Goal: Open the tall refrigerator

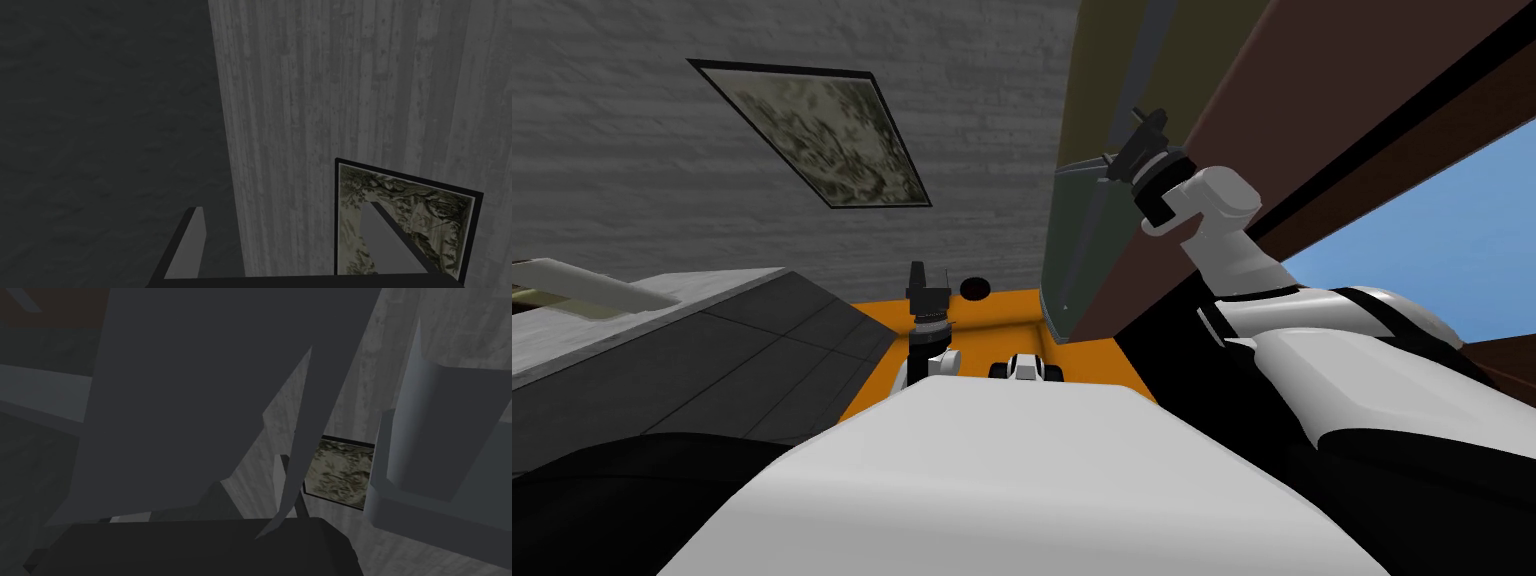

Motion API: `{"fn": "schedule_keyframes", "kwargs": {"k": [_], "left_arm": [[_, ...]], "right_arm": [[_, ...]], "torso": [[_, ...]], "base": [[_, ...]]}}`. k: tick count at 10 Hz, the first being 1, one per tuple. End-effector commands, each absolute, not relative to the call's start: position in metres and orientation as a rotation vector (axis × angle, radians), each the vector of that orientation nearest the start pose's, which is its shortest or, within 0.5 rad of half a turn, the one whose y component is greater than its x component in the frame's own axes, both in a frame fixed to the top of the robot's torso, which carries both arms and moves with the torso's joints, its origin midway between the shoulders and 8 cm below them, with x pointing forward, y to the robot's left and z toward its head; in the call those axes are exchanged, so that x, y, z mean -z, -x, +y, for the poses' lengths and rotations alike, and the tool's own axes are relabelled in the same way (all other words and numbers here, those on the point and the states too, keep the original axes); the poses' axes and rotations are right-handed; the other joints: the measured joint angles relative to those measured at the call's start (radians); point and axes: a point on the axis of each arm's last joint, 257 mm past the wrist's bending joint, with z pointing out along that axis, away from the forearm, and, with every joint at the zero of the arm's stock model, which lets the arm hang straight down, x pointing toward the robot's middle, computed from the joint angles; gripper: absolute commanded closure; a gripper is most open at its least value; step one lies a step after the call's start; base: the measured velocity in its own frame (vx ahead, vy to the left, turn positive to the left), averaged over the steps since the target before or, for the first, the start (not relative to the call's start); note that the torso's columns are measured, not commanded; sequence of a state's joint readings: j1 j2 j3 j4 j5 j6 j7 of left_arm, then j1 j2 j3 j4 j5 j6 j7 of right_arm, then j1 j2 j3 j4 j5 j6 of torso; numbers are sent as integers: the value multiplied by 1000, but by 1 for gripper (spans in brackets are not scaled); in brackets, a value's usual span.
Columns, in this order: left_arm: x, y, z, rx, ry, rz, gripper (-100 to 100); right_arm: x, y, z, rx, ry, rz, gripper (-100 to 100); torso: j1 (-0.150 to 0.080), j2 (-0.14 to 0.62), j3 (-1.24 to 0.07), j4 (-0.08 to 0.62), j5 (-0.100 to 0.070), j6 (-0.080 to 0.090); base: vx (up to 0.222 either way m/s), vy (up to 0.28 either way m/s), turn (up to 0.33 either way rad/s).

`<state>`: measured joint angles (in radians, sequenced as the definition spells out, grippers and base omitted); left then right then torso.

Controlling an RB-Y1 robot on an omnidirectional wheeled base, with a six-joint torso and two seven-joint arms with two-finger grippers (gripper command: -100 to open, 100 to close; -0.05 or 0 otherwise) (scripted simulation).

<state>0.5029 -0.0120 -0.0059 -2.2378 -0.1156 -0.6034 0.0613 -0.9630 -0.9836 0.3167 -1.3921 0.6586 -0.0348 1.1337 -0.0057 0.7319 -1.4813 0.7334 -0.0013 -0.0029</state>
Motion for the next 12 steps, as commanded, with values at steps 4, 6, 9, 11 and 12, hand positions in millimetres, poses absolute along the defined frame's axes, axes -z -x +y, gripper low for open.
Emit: {"fn": "schedule_keyframes", "kwargs": {"k": [4, 6, 9, 11, 12], "left_arm": [[-23, -337, 261, 1312, 568, 622, 0], [-23, -337, 261, 1312, 567, 622, 0], [-23, -337, 261, 1312, 568, 622, 0], [-23, -337, 261, 1312, 568, 622, 0], [-23, -337, 261, 1312, 568, 622, 0]], "right_arm": [[-276, -637, -268, 963, 861, 690, 100], [-277, -640, -281, 996, 853, 709, 100], [-278, -646, -308, 1062, 835, 747, 100], [-279, -648, -321, 1096, 825, 766, 100], [-280, -650, -335, 1130, 815, 785, 100]], "torso": [[17, -3, -1, -1, 6, -1], [13, -7, -5, 1, 6, -4], [9, -9, -8, 3, 5, -2], [8, -11, -10, 2, 6, -3], [9, -13, -12, 4, 7, -4]], "base": [[15, 150, -18], [27, 245, -3], [41, 296, -17], [58, 319, -18], [63, 346, -17]]}}
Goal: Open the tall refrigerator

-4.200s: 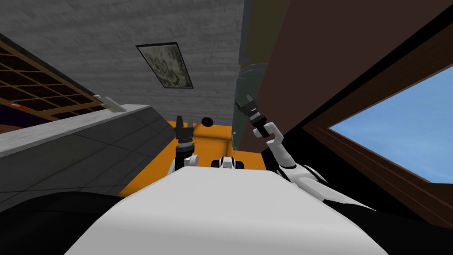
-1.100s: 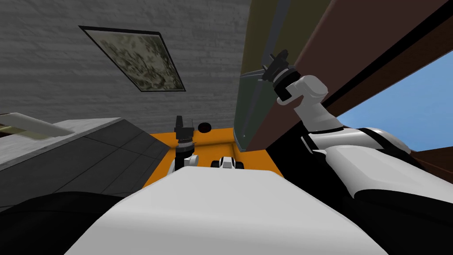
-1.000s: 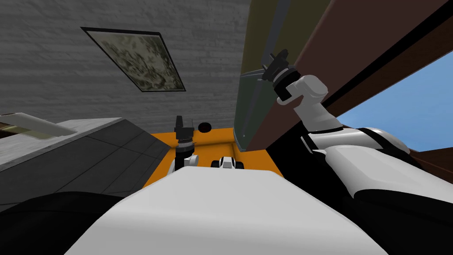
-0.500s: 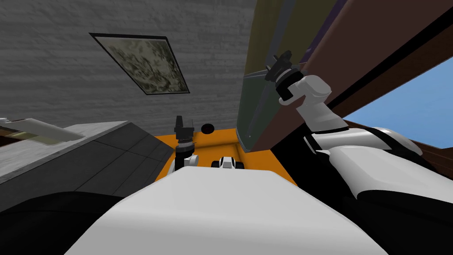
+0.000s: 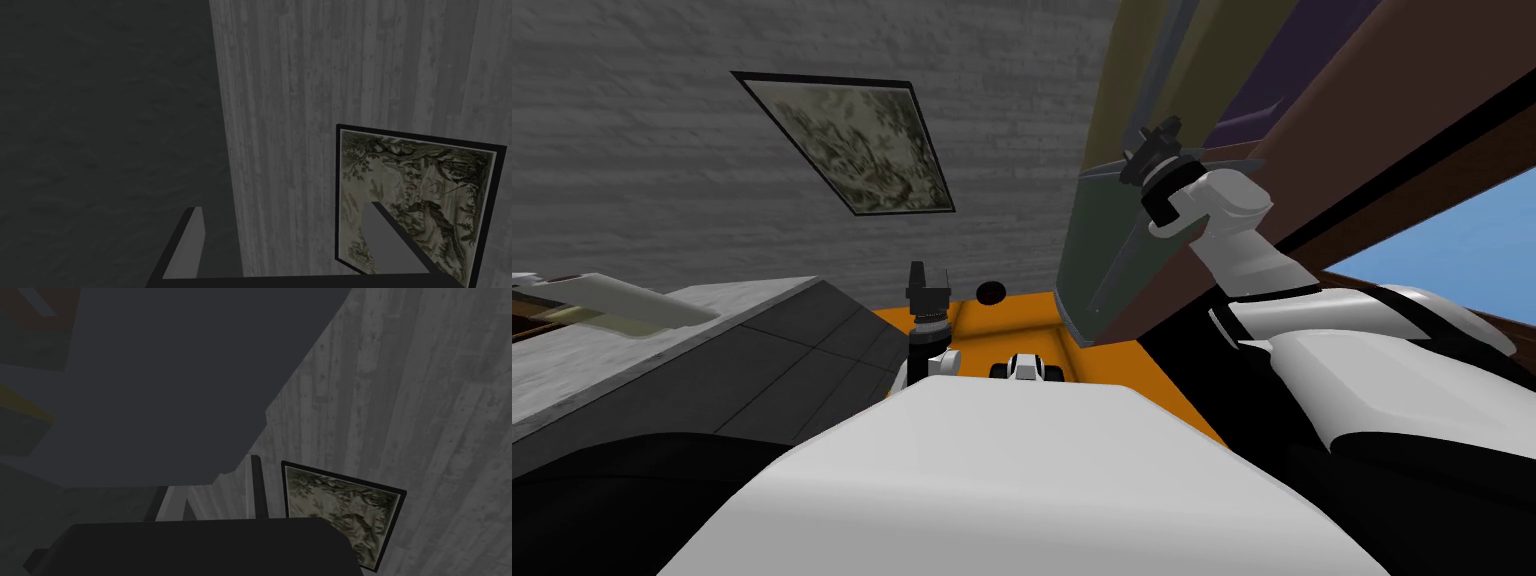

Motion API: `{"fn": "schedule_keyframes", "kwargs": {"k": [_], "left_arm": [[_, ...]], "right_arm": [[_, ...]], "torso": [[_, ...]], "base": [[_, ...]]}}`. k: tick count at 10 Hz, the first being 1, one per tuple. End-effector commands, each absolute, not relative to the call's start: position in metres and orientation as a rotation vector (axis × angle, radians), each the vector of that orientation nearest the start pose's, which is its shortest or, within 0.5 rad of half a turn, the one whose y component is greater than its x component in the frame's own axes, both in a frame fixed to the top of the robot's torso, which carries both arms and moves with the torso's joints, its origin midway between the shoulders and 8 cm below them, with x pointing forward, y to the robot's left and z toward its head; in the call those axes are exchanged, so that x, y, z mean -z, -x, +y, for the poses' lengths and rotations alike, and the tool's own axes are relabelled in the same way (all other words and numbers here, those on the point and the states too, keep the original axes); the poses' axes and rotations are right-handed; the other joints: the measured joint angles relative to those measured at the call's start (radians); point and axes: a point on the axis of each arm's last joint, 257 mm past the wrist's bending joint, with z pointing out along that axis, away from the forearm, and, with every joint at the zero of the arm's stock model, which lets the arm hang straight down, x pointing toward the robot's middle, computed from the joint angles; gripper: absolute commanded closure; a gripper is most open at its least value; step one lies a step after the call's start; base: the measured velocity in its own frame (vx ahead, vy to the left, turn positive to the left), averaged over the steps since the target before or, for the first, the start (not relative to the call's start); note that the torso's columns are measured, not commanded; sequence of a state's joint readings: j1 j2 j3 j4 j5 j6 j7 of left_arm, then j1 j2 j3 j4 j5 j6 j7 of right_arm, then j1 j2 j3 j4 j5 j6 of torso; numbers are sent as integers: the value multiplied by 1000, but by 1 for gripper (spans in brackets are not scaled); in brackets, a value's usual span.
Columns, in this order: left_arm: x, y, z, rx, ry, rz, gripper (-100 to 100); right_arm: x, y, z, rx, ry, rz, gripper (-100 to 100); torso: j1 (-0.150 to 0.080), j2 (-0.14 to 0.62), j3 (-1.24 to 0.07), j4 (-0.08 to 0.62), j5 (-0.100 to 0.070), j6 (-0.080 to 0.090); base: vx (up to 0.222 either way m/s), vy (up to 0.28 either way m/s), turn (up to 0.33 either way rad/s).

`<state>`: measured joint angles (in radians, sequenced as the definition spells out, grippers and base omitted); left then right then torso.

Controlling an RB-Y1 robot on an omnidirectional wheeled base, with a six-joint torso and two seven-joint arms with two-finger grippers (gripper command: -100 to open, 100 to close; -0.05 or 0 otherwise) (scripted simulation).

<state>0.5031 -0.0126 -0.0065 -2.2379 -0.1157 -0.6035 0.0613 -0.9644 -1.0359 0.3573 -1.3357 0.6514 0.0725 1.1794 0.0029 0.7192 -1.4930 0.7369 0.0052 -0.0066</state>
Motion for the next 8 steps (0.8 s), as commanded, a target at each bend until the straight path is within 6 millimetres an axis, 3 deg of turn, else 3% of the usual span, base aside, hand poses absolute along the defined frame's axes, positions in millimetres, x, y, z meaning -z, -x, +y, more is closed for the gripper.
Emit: {"fn": "schedule_keyframes", "kwargs": {"k": [1, 3, 4, 5, 6, 8], "left_arm": [[-23, -337, 261, 1312, 568, 622, 0], [-23, -337, 261, 1312, 568, 622, 0], [-23, -337, 261, 1312, 568, 622, 0], [-23, -337, 261, 1312, 567, 622, 0], [-23, -337, 261, 1312, 568, 622, 0], [-23, -337, 261, 1312, 567, 622, 0]], "right_arm": [[-280, -650, -335, 1130, 815, 785, 100], [-282, -652, -363, 1198, 793, 822, 100], [-282, -652, -363, 1198, 793, 822, 100], [-283, -652, -377, 1233, 781, 841, 100], [-273, -653, -364, 1204, 804, 832, 100], [-276, -653, -396, 1285, 770, 871, 100]], "torso": [[-1, -1, -1, 0, 0, 1], [-3, 3, 2, 0, -2, 2], [-4, 4, 4, 1, -2, 3], [-8, 7, 6, 2, -3, 3], [-8, 9, 8, 1, -5, 5], [-11, 12, 12, 0, -9, 8]], "base": [[40, 314, -12], [43, 354, -5], [59, 282, -16], [50, 288, 7], [19, 144, -14], [118, 245, 14]]}}
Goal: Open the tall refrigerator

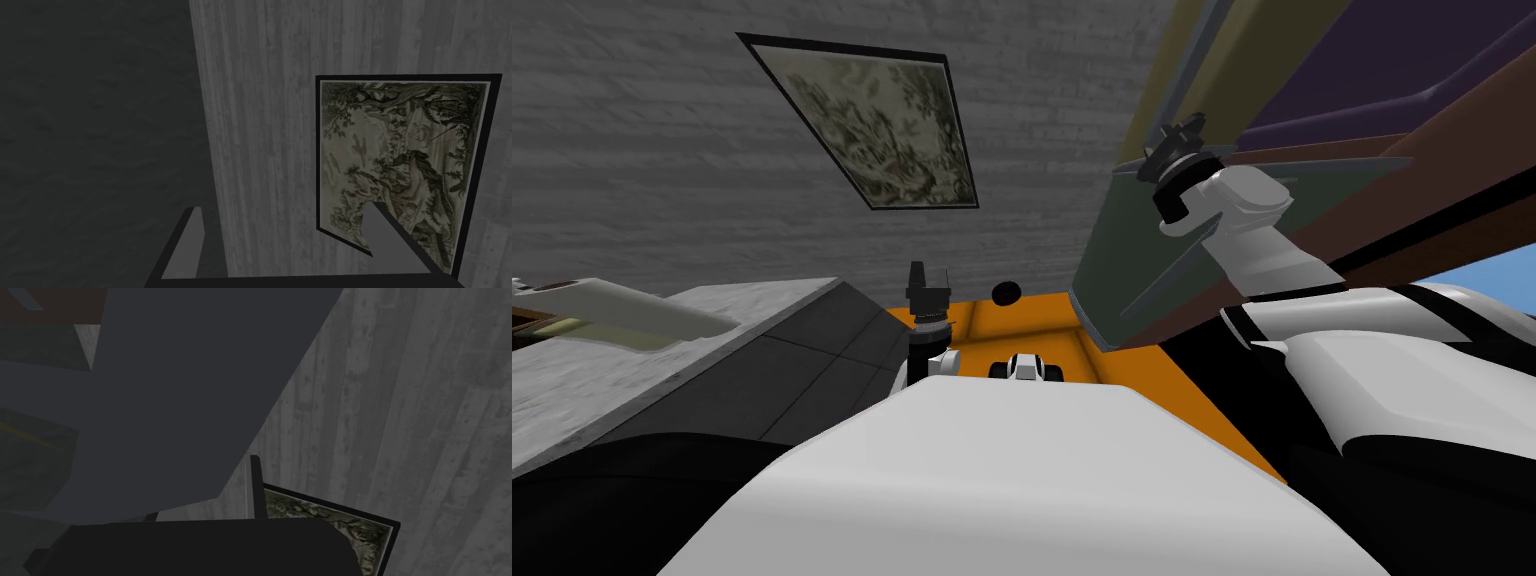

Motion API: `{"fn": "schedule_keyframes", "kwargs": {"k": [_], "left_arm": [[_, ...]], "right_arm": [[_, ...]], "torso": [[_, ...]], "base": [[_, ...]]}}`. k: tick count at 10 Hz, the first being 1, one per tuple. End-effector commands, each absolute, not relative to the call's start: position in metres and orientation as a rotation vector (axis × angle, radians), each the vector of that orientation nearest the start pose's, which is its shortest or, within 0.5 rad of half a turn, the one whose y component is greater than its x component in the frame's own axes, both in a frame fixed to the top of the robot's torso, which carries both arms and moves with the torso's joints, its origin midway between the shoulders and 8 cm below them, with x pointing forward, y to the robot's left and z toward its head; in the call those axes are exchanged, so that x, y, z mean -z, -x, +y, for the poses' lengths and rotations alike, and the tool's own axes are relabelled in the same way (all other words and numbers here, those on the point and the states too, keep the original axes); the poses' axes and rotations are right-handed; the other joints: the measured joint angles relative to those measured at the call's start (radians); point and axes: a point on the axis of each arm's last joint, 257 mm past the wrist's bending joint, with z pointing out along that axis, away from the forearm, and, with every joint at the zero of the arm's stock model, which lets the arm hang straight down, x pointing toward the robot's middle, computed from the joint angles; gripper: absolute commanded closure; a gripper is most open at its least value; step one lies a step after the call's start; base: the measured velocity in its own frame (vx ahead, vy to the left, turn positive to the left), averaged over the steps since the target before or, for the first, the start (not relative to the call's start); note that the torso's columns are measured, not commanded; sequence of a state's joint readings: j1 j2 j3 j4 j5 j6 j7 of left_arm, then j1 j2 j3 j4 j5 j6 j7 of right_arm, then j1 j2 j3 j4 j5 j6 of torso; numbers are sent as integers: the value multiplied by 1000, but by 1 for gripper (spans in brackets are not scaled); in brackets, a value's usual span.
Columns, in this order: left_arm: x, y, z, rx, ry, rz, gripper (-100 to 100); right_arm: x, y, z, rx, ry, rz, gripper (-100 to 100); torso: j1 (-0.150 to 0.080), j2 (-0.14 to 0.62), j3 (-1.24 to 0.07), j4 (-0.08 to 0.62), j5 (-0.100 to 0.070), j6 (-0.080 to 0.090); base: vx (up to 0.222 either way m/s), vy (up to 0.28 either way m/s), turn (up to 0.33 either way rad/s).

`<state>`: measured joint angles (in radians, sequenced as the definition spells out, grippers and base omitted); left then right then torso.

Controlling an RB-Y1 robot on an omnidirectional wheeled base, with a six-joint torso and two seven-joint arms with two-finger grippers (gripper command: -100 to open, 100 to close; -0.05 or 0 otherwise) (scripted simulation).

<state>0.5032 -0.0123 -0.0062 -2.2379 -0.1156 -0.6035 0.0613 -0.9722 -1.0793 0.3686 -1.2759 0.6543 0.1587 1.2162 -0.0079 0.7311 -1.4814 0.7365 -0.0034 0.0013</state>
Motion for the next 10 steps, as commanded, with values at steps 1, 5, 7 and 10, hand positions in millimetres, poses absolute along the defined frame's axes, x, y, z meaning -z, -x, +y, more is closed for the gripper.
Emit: {"fn": "schedule_keyframes", "kwargs": {"k": [1, 5, 7, 10], "left_arm": [[-23, -337, 261, 1312, 568, 622, 0], [-23, -337, 261, 1312, 567, 622, 0], [-23, -337, 261, 1311, 567, 622, 0], [-23, -337, 261, 1311, 567, 622, 0]], "right_arm": [[-276, -653, -396, 1285, 770, 871, 100], [-280, -650, -441, 1399, 721, 928, 100], [-281, -648, -456, 1437, 703, 947, 100], [-282, -645, -471, 1475, 686, 966, 100]], "torso": [[6, -7, -6, 0, 4, -1], [-1, -9, -9, 2, 5, -4], [-11, -2, -4, 5, 0, 3], [-4, -2, -3, 5, 2, 3]], "base": [[144, 280, -37], [139, 292, 16], [87, 199, 33], [116, 188, -12]]}}
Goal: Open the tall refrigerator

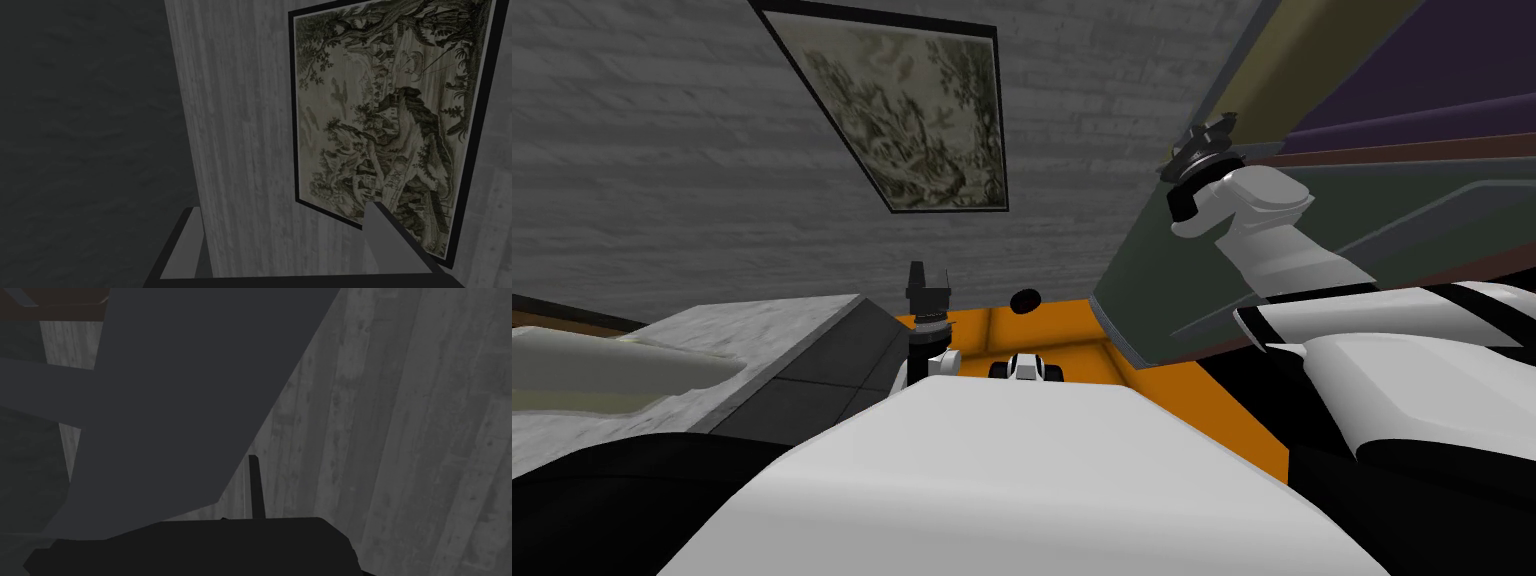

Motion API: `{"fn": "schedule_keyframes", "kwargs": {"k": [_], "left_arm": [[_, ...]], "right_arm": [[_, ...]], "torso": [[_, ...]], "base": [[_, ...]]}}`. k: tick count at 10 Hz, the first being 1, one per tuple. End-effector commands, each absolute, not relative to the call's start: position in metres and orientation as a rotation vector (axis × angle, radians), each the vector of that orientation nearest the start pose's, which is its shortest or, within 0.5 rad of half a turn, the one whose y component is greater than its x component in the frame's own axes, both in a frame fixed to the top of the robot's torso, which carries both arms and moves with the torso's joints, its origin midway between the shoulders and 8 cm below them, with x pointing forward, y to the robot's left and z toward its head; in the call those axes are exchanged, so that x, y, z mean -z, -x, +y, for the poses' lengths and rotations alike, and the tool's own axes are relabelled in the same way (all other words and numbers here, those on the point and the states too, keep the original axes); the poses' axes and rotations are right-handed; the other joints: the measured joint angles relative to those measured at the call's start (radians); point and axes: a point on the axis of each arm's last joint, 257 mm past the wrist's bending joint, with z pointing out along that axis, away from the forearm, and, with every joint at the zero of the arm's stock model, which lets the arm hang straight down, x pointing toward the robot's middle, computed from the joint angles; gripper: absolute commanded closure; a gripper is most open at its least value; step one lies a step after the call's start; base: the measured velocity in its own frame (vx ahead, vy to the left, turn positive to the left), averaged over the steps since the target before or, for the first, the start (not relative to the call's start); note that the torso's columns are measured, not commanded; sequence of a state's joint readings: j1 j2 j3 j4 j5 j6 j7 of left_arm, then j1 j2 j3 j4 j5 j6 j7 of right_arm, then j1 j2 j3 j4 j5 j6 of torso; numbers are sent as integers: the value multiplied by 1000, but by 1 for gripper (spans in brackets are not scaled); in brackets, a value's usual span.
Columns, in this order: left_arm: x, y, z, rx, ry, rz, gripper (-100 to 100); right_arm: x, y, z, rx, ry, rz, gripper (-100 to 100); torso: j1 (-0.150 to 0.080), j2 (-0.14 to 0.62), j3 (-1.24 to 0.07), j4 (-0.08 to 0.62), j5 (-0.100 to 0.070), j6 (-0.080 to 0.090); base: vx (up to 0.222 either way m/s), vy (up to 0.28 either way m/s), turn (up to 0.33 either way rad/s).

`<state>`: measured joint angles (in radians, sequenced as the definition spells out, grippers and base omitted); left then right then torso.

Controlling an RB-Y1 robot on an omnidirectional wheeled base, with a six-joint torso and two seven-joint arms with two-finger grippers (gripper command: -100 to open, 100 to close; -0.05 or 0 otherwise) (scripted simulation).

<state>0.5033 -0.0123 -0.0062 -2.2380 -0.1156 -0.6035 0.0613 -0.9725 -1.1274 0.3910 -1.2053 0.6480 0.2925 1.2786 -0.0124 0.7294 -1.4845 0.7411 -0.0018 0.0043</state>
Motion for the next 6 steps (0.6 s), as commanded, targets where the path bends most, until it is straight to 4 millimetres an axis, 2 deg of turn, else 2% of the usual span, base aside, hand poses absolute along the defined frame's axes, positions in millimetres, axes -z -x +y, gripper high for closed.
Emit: {"fn": "schedule_keyframes", "kwargs": {"k": [1, 3, 4, 5, 6], "left_arm": [[-23, -337, 261, 1311, 567, 622, 0], [-23, -337, 261, 1311, 568, 622, 0], [-23, -337, 261, 1312, 568, 622, 0], [-23, -337, 261, 1311, 567, 622, 0], [-23, -337, 261, 1311, 567, 622, 0]], "right_arm": [[-284, -642, -486, 1513, 668, 985, 100], [-286, -634, -515, 1588, 631, 1023, 100], [-286, -634, -515, 1588, 631, 1023, 100], [-274, -644, -504, 1566, 658, 1024, 100], [-278, -638, -519, 1607, 634, 1040, 100]], "torso": [[-1, -1, -1, 1, 1, -1], [5, -6, -5, 1, 4, -1], [6, -5, -4, 0, 4, -2], [2, 2, 1, 0, 2, -2], [-3, 12, 9, -1, -2, -2]], "base": [[150, 225, 23], [202, 338, 6], [165, 286, -14], [67, 116, 1], [103, 127, 64]]}}
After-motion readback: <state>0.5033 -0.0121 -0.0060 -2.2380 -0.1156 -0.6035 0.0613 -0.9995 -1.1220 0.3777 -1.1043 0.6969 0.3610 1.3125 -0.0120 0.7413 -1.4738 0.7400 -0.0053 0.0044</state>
